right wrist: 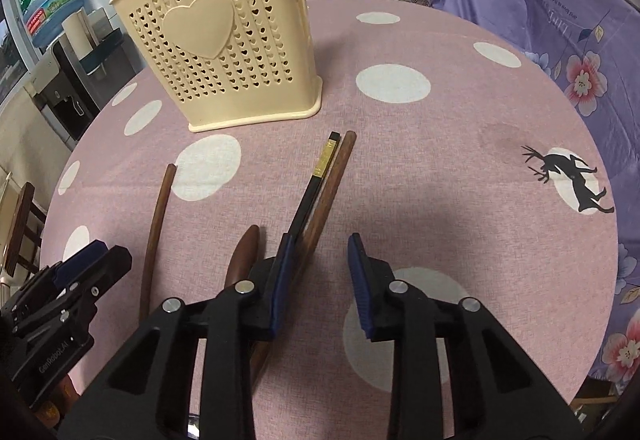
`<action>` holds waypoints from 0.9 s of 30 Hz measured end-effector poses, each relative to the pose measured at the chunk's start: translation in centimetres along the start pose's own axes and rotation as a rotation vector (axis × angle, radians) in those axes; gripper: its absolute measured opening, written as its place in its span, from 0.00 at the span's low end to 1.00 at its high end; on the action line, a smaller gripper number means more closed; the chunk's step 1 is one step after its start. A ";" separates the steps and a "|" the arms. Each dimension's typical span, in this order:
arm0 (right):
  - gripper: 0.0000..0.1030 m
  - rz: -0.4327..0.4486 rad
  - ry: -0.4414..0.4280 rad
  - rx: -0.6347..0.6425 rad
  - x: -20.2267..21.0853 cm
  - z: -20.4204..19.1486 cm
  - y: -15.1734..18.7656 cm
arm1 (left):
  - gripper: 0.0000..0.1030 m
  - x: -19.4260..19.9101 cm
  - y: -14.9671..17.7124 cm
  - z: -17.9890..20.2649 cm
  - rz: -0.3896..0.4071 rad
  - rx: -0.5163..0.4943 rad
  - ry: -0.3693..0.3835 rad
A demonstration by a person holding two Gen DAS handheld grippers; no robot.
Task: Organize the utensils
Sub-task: 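Move both open tools back down to the remaining chopsticks, then close the left tool on a brown chopstick while the right tool grasps a wooden chopstick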
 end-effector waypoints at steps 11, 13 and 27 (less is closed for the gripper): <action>0.18 -0.024 0.023 -0.067 -1.0 2.3 -2.5 | 0.46 -0.7 -0.8 0.6 -0.015 -0.033 -0.003; 0.18 -0.023 0.031 -0.078 -1.4 2.3 -3.1 | 0.46 -1.1 -1.1 0.8 -0.024 -0.042 -0.013; 0.15 0.020 0.116 -0.072 -2.4 1.4 -3.8 | 0.27 -5.0 -3.7 1.7 -0.087 -0.062 -0.109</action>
Point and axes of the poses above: each gripper's, at about its wrist camera, not at the fingertips, and x roughly against the way its jaws point, z to its right, y to its underside, the point moved 2 cm from there along -x, roughly the way its jaws point, and after that the axes turned 3 degrees about -x, right-handed, at the moved point
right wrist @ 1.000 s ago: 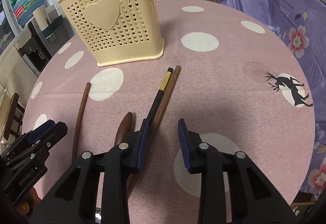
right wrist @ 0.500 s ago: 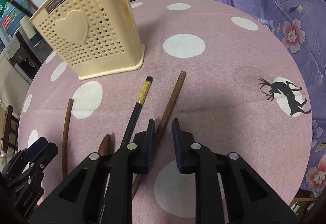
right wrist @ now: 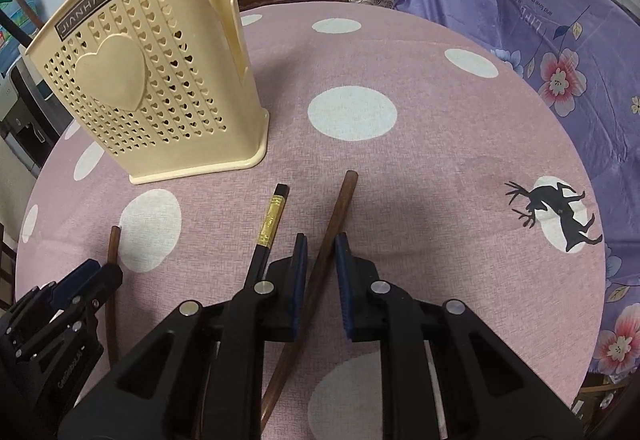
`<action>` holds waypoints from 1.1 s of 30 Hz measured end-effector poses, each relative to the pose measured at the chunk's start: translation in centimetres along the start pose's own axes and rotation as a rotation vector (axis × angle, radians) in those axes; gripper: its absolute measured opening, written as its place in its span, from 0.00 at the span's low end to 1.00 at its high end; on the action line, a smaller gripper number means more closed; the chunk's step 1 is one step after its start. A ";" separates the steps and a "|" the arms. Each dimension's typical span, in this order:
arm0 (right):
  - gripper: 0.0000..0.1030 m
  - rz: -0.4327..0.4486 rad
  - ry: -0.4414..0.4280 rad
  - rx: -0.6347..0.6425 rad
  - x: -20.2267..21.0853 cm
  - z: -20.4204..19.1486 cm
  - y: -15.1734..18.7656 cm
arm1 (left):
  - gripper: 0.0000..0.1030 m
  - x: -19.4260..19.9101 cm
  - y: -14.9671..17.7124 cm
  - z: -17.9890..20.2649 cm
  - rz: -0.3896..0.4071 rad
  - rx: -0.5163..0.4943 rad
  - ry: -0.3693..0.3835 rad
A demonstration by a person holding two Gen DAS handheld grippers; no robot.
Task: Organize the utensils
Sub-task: 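Close the left tool on a brown chopstick while the right tool grasps a wooden chopstick, then lift both chopsticks and carry them up over the cream holder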
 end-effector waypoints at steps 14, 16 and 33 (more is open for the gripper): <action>0.10 -0.009 -0.013 0.010 -0.3 -1.1 -0.3 | 0.10 -1.0 -1.2 0.6 -0.039 -0.086 -0.058; 0.10 -0.011 -0.023 0.003 -0.3 -1.0 -0.4 | 0.09 -1.0 -1.2 0.6 -0.038 -0.083 -0.057; 0.08 0.001 -0.078 -0.022 -0.3 -0.5 -0.8 | 0.08 -1.2 -1.4 0.6 -0.024 -0.057 -0.040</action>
Point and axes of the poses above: each gripper's, at about its wrist camera, not at the fingertips, and x roughly against the way its jaws point, z to its right, y to its underside, the point moved 2 cm from there along -x, roughly the way its jaws point, and after that the axes turned 3 degrees about -x, right-handed, at the moved point
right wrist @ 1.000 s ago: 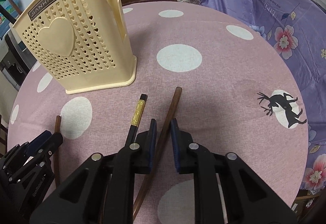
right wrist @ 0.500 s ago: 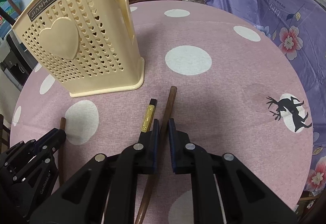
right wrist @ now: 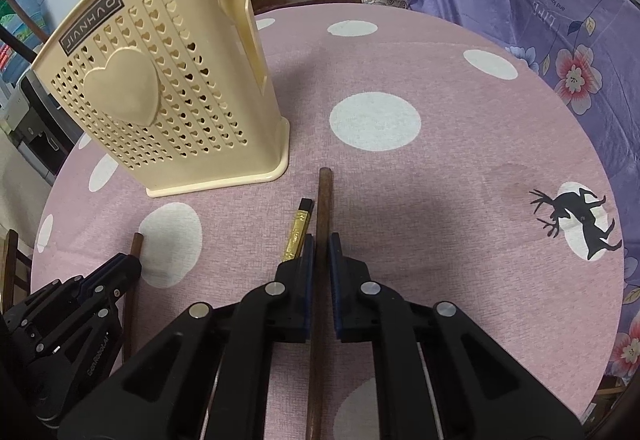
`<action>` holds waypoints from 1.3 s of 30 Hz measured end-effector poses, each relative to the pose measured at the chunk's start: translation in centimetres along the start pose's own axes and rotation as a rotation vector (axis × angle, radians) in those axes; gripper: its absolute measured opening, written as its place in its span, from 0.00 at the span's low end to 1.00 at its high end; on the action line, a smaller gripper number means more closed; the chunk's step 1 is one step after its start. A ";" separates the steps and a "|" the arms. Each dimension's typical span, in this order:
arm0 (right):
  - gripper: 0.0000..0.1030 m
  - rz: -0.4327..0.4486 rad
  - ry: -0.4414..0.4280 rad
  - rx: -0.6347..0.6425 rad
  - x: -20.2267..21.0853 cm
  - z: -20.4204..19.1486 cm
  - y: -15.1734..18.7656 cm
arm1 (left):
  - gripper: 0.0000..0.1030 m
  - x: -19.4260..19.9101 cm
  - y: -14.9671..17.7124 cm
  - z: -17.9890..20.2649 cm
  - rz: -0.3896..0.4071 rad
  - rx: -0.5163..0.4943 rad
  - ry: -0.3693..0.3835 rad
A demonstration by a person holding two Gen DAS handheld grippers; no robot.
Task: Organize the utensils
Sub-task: 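Lift both chopsticks and carry them up over the cream holder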
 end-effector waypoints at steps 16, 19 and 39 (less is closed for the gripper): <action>0.08 0.130 -0.156 -0.006 6.6 0.2 -2.4 | 0.08 5.4 -2.3 -1.7 0.153 0.068 0.069; 0.08 0.189 -0.179 0.013 9.4 0.1 -3.4 | 0.08 7.6 -3.2 -2.2 0.210 0.082 0.082; 0.07 0.348 -0.239 0.141 20.3 -1.1 -6.1 | 0.08 16.2 -6.7 -4.5 0.425 0.108 0.115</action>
Point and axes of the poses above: each gripper's, at about its wrist camera, not at the fingertips, and x roughly against the way its jaws point, z to its right, y to its underside, the point moved 2 cm from there along -x, roughly the way its jaws point, and after that the axes turned 3 degrees about -x, right-handed, at the moved point
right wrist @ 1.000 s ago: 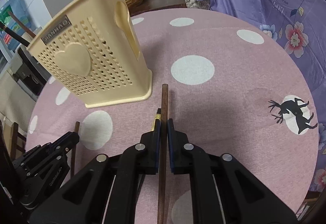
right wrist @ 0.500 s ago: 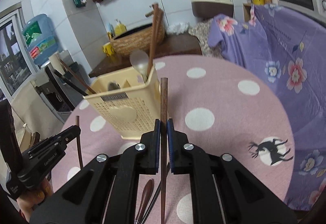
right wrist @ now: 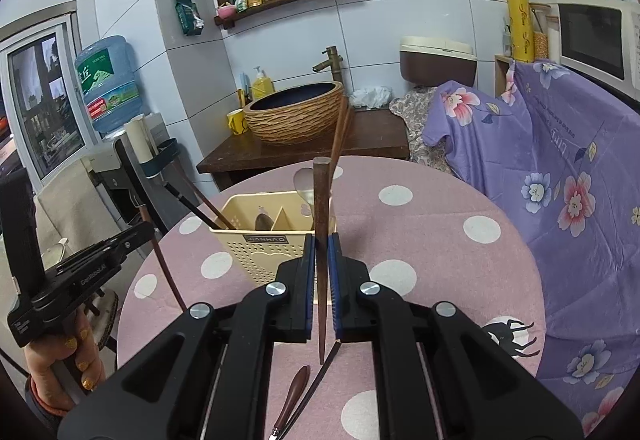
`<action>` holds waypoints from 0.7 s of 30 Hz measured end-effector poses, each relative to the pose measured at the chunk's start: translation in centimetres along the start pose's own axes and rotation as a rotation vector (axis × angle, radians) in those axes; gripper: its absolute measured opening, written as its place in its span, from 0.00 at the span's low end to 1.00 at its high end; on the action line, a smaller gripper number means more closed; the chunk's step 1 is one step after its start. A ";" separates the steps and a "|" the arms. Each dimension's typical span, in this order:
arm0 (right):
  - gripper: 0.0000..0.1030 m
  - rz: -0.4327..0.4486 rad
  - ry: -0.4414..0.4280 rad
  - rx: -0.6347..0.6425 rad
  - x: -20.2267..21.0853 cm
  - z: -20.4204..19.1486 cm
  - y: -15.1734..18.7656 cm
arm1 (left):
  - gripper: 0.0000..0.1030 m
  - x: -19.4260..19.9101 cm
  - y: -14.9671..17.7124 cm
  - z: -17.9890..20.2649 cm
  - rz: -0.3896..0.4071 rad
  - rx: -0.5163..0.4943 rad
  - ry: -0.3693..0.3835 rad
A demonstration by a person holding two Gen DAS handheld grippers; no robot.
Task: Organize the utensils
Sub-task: 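Lift both chopsticks and carry them up over the cream holder, then lower both held chopsticks into the holder and open both tools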
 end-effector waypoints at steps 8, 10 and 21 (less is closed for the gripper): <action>0.07 0.006 -0.029 0.022 0.9 -1.0 -1.4 | 0.08 1.4 -1.4 0.6 0.026 -0.009 0.038; 0.07 0.012 -0.039 0.032 1.3 -1.4 -2.2 | 0.08 2.0 -2.3 1.1 0.044 -0.017 0.049; 0.07 0.172 -0.040 0.092 4.7 -4.6 -9.5 | 0.08 4.9 -12.5 3.9 0.264 -0.022 0.012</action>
Point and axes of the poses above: each gripper's, at about its wrist camera, not at the fingertips, and x roughly against the way its jaws point, z to its right, y to its underside, the point moved 2 cm from there along -x, roughly the way its jaws point, and after that the axes turned 3 degrees about -x, right-handed, at the moved point
